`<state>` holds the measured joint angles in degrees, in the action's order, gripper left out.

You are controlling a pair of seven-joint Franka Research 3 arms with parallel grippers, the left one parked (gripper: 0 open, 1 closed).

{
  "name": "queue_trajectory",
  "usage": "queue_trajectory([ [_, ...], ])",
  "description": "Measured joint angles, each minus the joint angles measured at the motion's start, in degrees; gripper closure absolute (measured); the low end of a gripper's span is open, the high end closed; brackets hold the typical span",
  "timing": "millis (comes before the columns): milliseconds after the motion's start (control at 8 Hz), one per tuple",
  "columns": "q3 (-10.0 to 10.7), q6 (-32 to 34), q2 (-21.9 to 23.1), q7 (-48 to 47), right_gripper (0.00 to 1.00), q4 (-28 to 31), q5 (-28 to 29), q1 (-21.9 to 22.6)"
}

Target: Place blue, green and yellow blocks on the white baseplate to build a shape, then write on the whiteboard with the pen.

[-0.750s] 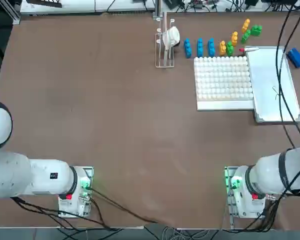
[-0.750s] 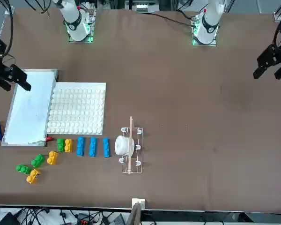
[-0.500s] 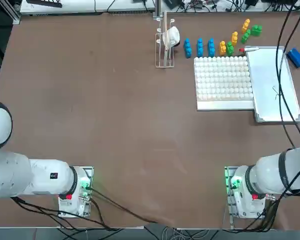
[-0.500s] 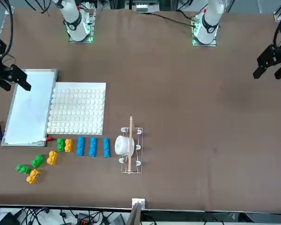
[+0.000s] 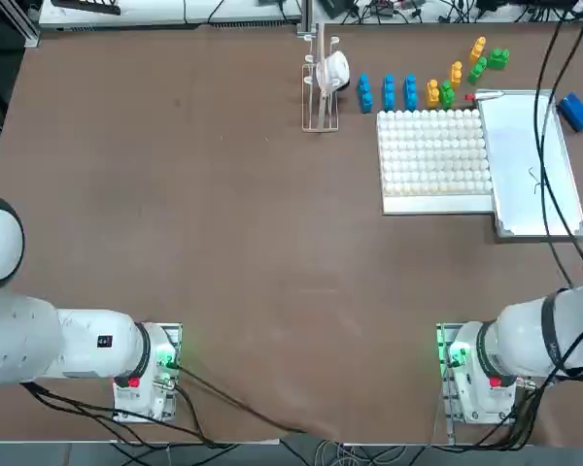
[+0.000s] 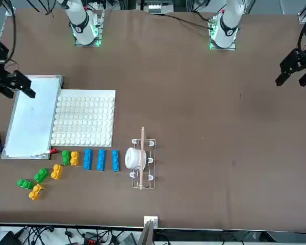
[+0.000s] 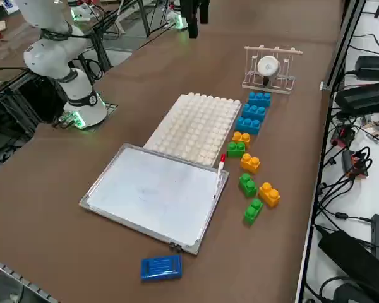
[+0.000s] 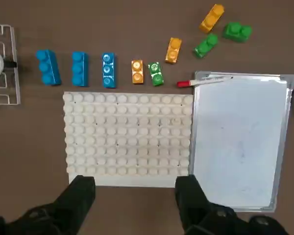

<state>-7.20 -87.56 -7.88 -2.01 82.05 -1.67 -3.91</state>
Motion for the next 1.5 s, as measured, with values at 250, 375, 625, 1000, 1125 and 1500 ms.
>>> queue_trajectory([
  [250,-0.24,-0.48,-1.13,-2.29,0.0,3.88,0.02,1.14],
  [375,-0.29,-2.56,-1.38,-4.76,0.0,6.28,-0.01,1.87],
  [625,-0.37,-8.92,-2.4,-8.31,0.0,10.75,-3.44,5.15],
  [1000,-0.5,-21.12,-7.05,-17.0,0.0,14.69,-6.29,9.87],
  [1125,-0.51,-24.37,-8.41,-18.28,0.0,15.23,-6.42,10.77],
  [1500,-0.53,-36.52,-12.37,-19.43,0.0,15.68,-6.42,12.59],
])
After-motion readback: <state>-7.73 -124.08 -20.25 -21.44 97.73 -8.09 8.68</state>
